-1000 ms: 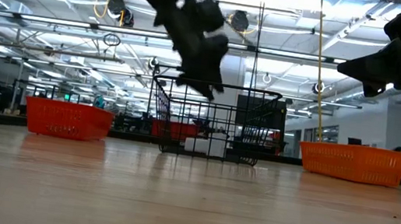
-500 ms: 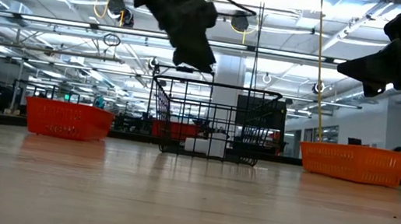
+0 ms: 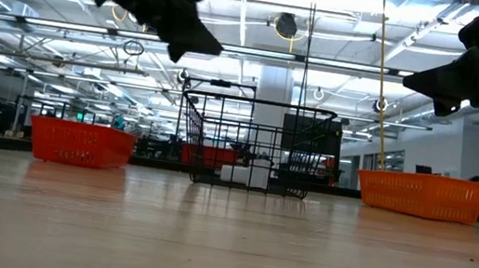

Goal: Pick and place items into bin
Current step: Return to Home Position

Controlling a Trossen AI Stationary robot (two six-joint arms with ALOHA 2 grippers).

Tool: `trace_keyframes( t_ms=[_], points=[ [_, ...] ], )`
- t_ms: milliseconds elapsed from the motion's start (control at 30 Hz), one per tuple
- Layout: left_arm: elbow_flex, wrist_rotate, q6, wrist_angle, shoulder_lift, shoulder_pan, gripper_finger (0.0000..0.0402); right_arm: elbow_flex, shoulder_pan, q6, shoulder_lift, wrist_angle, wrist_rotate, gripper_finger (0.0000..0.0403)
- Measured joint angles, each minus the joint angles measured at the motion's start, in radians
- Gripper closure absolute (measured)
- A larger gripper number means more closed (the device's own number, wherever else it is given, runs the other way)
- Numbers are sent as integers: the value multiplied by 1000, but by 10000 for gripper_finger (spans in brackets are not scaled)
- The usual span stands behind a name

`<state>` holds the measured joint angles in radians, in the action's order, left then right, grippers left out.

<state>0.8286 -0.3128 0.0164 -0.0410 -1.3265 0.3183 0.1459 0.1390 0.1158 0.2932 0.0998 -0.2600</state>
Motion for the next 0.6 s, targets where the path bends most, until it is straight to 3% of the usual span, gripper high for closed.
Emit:
trace_keyframes(
  t_ms=[267, 600],
  points=[
    [-293, -24, 59, -259, 187, 0, 395, 0, 0, 0, 0, 0, 0, 403],
    [-530, -31, 78, -293, 462, -37, 372, 0, 0, 0, 0, 0, 0, 403]
  ],
)
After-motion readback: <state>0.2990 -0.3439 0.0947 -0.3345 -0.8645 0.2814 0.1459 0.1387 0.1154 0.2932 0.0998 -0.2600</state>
